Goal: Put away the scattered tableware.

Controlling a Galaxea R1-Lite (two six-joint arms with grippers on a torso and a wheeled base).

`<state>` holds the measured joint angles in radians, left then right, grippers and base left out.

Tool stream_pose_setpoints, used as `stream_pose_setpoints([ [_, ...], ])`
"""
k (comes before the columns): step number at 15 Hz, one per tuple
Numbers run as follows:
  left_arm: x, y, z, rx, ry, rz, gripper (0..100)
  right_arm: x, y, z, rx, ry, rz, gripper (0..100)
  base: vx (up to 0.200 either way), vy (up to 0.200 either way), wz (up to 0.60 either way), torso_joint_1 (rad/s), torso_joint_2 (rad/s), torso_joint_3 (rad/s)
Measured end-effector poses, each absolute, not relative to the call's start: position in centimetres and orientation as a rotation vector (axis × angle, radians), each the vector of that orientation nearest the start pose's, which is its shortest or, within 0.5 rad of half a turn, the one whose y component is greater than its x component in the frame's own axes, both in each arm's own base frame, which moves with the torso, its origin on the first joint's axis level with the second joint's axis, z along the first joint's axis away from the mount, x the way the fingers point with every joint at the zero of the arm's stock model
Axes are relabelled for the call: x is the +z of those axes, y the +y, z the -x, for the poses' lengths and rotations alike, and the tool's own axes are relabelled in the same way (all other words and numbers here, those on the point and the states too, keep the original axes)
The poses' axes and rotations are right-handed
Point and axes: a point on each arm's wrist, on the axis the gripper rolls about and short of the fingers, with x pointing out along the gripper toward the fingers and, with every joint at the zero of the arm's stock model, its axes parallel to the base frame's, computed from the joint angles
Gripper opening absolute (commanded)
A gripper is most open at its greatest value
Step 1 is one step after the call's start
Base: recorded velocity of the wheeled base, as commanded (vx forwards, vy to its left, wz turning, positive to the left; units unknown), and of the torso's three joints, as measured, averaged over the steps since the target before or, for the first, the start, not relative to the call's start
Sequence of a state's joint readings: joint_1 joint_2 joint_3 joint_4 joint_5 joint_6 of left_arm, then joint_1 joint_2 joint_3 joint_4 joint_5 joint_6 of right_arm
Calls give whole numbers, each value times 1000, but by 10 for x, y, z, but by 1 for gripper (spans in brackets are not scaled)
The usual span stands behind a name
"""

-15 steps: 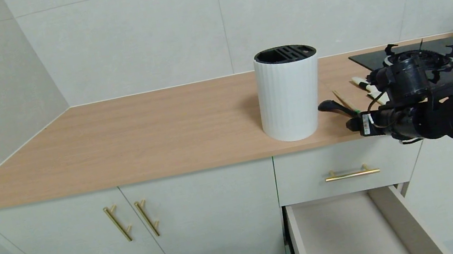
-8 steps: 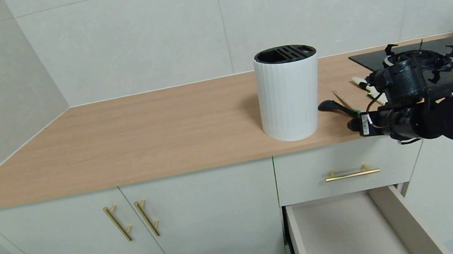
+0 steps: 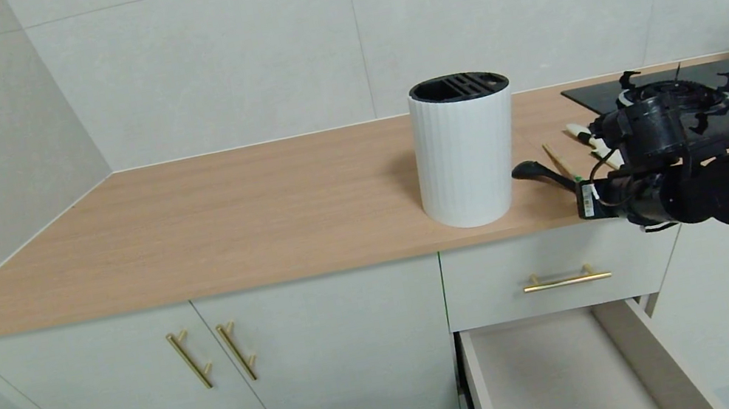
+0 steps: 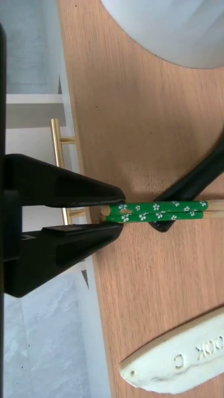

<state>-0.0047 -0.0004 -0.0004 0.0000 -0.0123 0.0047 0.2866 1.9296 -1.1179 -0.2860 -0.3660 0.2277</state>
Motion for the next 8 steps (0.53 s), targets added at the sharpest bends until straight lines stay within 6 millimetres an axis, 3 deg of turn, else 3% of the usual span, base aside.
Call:
stream_pose_setpoints([
  [4,76,0,23,-17,-1,-5,100,169,94,-345,-128,461,-61,0,0,0,0,0,0,0],
  [8,75,0,23,-17,0,-5,100,197,91,-314,-102,457,-54,0,0,0,0,0,0,0],
])
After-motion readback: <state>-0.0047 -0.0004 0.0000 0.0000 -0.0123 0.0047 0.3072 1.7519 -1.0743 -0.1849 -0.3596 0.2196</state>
